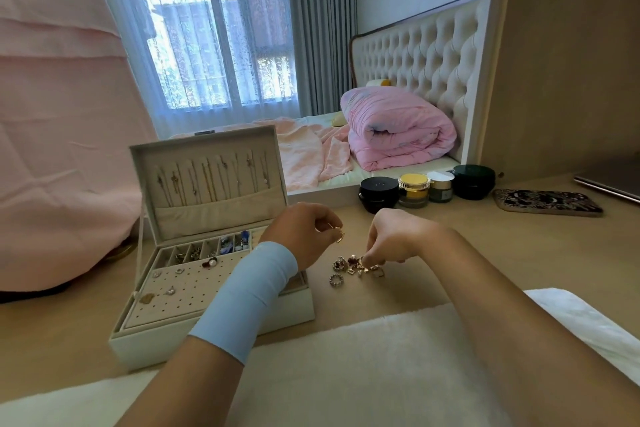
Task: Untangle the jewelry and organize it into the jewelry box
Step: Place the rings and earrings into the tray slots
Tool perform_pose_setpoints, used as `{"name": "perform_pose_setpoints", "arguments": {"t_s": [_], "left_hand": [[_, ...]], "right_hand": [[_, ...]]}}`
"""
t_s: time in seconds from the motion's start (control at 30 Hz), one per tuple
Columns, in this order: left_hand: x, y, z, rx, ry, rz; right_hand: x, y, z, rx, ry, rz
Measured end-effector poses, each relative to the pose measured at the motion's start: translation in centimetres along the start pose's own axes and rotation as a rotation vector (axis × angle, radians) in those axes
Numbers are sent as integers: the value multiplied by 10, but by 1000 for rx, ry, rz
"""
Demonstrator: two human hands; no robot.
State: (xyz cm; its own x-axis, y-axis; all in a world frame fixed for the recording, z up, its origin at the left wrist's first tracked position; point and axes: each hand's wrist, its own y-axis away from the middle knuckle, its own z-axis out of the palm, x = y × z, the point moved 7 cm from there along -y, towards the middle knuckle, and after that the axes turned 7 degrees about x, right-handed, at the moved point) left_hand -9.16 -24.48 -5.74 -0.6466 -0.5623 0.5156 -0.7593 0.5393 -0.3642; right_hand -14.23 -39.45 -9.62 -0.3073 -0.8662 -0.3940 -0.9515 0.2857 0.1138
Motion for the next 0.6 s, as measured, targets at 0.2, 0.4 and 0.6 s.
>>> {"name": "perform_pose_setpoints", "arguments": {"t_s": [0.2, 0.4, 0.6], "left_hand": [[-10, 5, -19, 11, 38, -8], [-30, 16, -55, 55, 83, -12], [-59, 30, -86, 72, 86, -17]], "right_hand": [[-16, 4, -17, 61, -18, -75], [-44, 16, -31, 146, -121, -204], [-88, 30, -20, 157, -263, -311]]}}
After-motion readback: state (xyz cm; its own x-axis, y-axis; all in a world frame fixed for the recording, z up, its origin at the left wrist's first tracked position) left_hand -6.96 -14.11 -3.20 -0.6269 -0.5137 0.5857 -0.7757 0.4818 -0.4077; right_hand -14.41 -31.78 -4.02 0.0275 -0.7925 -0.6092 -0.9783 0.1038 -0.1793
